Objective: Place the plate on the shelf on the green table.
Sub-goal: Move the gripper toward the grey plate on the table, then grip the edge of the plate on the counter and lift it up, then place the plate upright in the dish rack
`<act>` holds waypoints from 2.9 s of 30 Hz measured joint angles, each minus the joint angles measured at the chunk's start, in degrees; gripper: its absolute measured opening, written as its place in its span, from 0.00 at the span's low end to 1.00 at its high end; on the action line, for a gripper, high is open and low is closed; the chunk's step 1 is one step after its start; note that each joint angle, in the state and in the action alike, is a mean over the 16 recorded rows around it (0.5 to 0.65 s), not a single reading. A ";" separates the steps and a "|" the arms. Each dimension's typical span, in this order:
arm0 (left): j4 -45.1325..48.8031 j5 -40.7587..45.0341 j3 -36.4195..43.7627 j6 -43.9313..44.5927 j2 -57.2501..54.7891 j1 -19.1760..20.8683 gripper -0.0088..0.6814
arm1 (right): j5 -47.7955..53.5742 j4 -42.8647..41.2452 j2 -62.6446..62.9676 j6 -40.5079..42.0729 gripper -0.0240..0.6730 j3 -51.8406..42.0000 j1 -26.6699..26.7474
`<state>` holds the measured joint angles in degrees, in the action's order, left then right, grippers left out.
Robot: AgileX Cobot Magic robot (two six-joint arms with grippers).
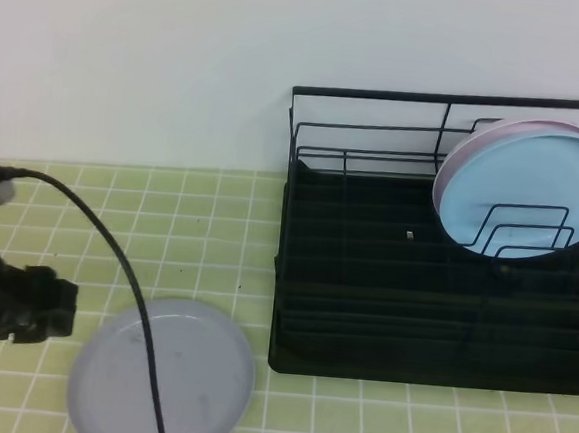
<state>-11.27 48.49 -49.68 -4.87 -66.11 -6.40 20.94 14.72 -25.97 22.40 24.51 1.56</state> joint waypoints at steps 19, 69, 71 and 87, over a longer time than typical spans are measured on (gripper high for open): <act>-0.21 -16.33 -0.20 3.71 -26.68 0.00 0.62 | -4.36 1.01 0.10 0.00 0.04 -3.26 0.00; -6.99 -14.71 -9.42 14.42 -30.58 0.00 0.02 | -4.54 2.97 0.10 0.01 0.04 -3.42 0.00; -6.90 -14.14 -10.49 14.76 -29.02 0.00 0.02 | -4.08 4.45 0.10 0.06 0.04 -3.16 0.00; -23.25 -16.02 -17.68 30.06 -11.37 -7.63 0.02 | 13.17 39.21 -2.36 14.85 0.16 8.15 0.00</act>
<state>-34.52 32.47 -67.36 25.19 -77.48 -14.03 34.11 53.93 -28.33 37.25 32.66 1.56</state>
